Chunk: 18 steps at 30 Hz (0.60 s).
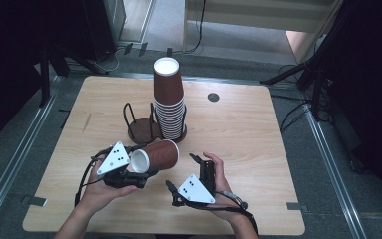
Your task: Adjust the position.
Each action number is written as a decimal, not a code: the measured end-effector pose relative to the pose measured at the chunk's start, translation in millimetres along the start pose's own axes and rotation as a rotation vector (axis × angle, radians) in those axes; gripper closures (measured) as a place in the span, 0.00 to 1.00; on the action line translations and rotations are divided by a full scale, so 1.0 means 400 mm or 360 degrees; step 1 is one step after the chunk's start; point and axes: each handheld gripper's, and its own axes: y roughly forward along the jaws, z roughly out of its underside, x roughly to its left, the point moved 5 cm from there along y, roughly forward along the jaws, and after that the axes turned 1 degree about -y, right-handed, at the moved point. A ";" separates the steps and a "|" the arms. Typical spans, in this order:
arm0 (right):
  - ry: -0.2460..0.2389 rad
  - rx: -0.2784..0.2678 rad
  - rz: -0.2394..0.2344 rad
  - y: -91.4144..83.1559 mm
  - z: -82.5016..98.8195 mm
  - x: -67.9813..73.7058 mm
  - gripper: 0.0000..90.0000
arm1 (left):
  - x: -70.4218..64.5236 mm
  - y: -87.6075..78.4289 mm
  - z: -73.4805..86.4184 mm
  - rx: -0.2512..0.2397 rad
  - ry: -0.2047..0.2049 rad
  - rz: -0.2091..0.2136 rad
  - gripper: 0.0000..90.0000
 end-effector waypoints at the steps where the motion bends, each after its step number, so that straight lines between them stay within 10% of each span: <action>1: 0.0024 0.0003 -0.0010 -0.001 -0.001 -0.003 0.00 | 0.002 -0.002 -0.002 -0.0008 -0.0001 -0.0011 0.24; 18: 0.0198 0.0059 -0.0078 -0.012 -0.004 -0.011 0.00 | 0.032 -0.016 -0.012 -0.0175 -0.0082 -0.0094 0.24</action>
